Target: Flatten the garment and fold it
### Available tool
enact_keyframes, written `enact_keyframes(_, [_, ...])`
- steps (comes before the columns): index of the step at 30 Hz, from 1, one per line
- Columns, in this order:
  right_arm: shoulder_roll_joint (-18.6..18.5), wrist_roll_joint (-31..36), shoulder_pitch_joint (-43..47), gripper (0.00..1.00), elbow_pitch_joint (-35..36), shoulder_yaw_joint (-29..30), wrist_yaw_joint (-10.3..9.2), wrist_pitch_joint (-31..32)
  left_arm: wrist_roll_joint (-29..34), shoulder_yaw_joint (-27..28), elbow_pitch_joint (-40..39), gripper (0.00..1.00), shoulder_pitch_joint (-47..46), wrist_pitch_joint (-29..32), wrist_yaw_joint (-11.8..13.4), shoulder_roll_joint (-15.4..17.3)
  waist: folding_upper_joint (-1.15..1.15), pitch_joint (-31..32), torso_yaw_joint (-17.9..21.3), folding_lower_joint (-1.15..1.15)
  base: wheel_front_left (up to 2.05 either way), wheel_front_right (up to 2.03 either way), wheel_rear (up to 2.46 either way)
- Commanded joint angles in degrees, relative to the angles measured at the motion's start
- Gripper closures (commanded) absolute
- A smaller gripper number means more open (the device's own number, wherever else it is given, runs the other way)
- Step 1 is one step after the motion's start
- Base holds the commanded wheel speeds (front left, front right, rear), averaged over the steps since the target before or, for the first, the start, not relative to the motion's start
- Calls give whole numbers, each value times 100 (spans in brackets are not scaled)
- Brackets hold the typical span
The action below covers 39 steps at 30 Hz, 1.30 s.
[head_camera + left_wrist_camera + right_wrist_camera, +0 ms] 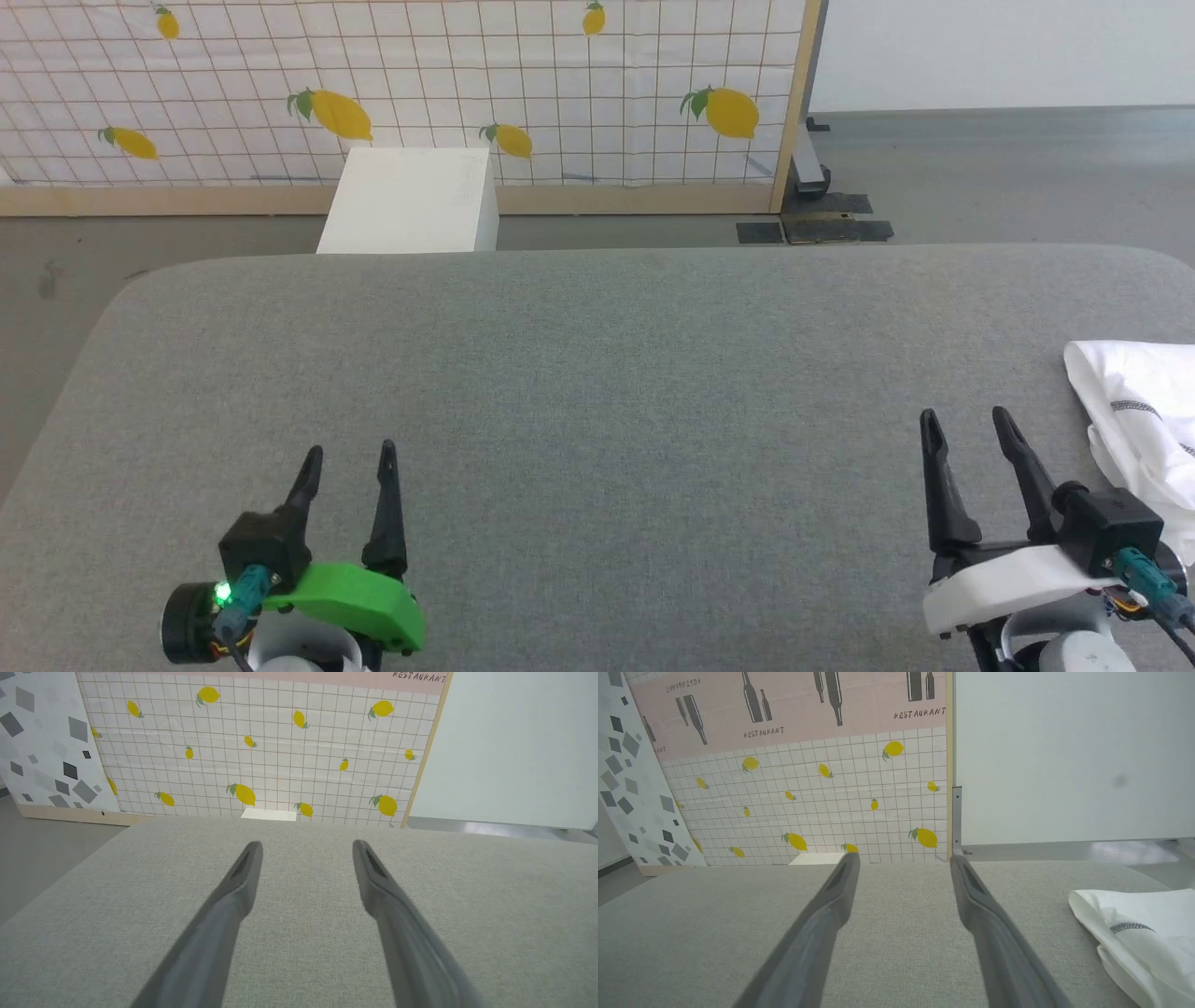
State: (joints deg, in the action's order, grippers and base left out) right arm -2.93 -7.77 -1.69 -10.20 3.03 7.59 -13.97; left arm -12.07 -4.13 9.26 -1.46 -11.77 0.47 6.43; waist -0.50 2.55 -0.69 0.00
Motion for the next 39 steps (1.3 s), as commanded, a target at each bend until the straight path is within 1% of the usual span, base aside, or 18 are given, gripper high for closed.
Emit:
enact_keyframes(1, [4, 9, 91, 0, 9, -26, -10, -6, 5, -25, 49, 0, 61, -33, -42, -30, 49, 0, 15, 0, 0, 0, 0])
enact_keyframes(10, [5, -96, 126, 0, 16, -62, -10, 50, -131, -129, 179, 0, 8, -47, -108, -80, 49, -48, 36, 0, 0, 0, 0])
enact_keyframes(24, [5, -209, 78, 0, -23, -58, -10, 46, -196, -182, 161, 0, -48, -65, -73, -53, 49, -127, 28, 0, 0, 0, 0])
enact_keyframes(25, [0, -159, 67, 100, -18, -61, 0, 45, -151, -184, 156, 100, -4, -35, -90, -68, 0, -126, 29, 0, 0, 0, 0])
enact_keyframes(39, [0, -95, 75, 100, 67, -79, -1, 155, -41, -143, 67, 100, 9, 65, -87, -93, 4, -141, 33, 0, 0, 0, 0])
